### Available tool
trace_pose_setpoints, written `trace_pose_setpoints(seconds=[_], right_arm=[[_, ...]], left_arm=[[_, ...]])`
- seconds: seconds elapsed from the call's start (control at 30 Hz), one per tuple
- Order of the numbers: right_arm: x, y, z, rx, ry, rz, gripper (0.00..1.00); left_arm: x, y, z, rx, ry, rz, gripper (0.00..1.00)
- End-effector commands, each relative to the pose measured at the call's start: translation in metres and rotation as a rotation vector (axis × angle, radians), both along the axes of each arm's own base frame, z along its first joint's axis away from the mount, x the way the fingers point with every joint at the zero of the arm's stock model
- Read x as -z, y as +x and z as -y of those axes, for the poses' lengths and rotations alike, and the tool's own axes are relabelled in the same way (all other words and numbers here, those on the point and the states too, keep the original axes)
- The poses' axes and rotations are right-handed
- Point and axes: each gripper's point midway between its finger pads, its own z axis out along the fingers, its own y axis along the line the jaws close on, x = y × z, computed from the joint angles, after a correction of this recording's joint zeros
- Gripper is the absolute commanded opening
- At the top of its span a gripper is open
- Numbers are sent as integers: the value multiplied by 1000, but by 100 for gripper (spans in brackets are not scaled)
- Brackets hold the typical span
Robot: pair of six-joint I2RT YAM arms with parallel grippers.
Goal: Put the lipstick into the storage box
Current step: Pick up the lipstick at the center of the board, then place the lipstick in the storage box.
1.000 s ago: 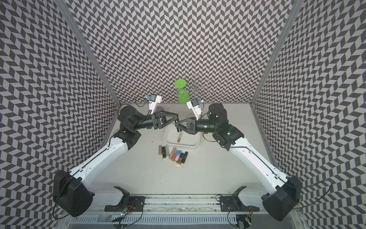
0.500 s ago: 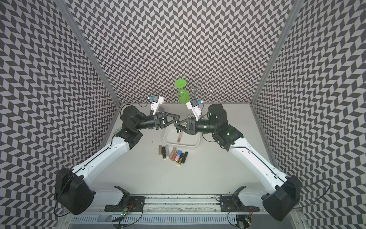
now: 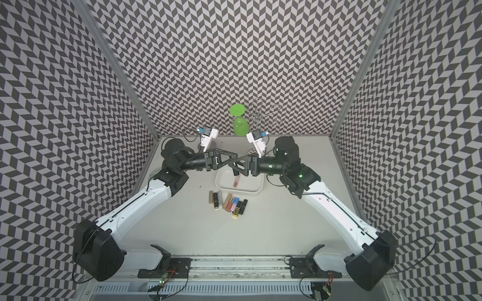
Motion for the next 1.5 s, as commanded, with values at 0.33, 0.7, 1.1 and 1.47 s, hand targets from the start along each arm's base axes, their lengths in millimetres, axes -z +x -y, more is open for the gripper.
trace_pose_setpoints(seconds=[0.33, 0.7, 1.1, 1.47], right_arm=[[49, 53, 71, 398, -377, 10, 71], [120, 61, 72, 368, -553, -40, 71], [175, 74, 62, 296, -664, -86, 71], [213, 78, 57, 253, -712, -138, 70]], left_arm=[[90, 78, -11, -298, 442, -74, 5], [186, 119, -12, -342, 709, -120, 4], [258, 142, 18, -281, 803, -182, 4], [303, 144, 33, -246, 876, -229, 3]])
